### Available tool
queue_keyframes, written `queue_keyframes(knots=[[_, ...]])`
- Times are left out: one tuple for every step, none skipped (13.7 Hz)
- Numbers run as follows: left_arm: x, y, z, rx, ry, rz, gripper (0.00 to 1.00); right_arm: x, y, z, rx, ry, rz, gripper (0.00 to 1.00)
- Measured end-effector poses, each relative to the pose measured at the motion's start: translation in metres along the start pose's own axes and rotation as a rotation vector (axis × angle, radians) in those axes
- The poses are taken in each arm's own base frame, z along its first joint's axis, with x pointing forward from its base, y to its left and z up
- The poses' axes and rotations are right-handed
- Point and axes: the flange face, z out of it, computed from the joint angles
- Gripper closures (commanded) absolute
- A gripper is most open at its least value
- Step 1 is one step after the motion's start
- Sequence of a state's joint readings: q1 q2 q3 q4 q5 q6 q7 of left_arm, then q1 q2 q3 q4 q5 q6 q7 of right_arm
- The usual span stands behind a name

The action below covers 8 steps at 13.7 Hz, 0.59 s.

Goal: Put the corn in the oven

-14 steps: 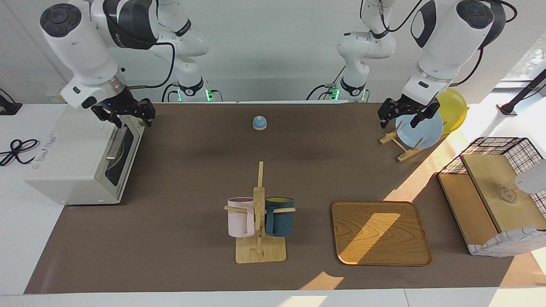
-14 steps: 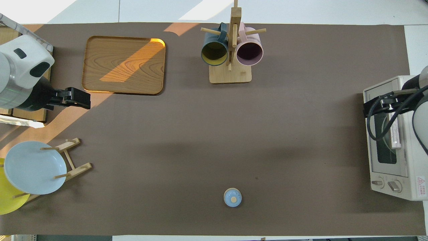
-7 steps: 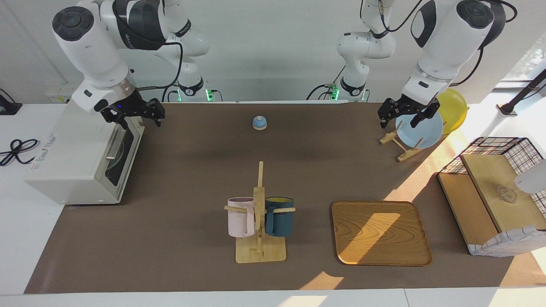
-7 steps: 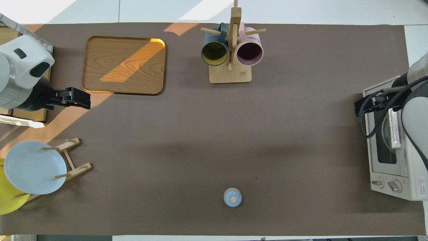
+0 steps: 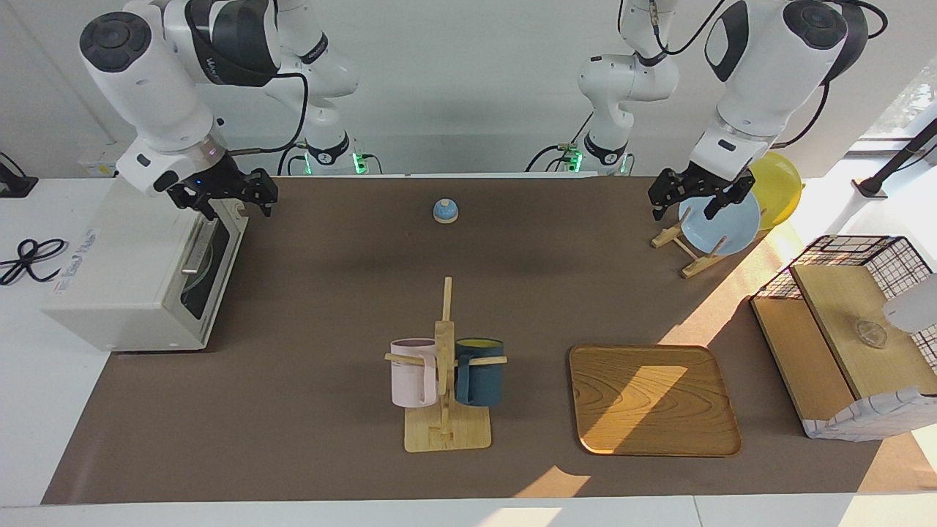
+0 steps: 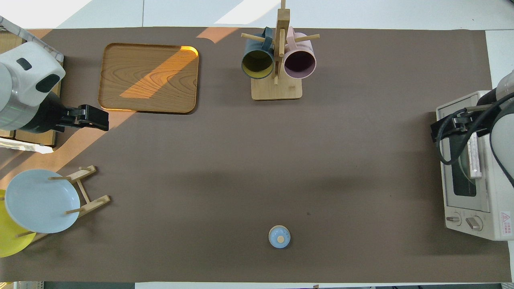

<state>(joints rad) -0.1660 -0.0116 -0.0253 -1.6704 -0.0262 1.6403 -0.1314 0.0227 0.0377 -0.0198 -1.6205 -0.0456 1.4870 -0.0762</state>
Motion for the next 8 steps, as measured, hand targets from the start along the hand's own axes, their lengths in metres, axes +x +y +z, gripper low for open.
queue_keyframes(knots=[[0.0000, 0.0000, 0.0000, 0.000, 0.000, 0.000, 0.00, -0.0022, -0.0003, -0.0009, 0.001, -0.006, 0.000, 0.00], [0.0000, 0.0000, 0.0000, 0.000, 0.000, 0.000, 0.00, -0.0035, -0.0003, -0.0018, 0.001, -0.009, 0.000, 0.00], [0.0000, 0.0000, 0.0000, 0.000, 0.000, 0.000, 0.00, -0.0043, 0.0001, -0.0024, 0.001, -0.009, 0.001, 0.00], [0.0000, 0.0000, 0.0000, 0.000, 0.000, 0.000, 0.00, -0.0051, 0.0008, -0.0033, 0.001, -0.008, 0.002, 0.00], [0.0000, 0.0000, 0.0000, 0.000, 0.000, 0.000, 0.00, -0.0062, 0.0014, -0.0044, 0.001, -0.007, 0.003, 0.00], [0.0000, 0.0000, 0.0000, 0.000, 0.000, 0.000, 0.00, -0.0075, 0.0012, -0.0056, 0.001, -0.007, 0.003, 0.00], [0.0000, 0.0000, 0.0000, 0.000, 0.000, 0.000, 0.00, -0.0082, 0.0010, -0.0065, 0.001, -0.005, 0.003, 0.00], [0.0000, 0.0000, 0.0000, 0.000, 0.000, 0.000, 0.00, -0.0084, 0.0006, -0.0069, 0.001, -0.005, 0.002, 0.00]])
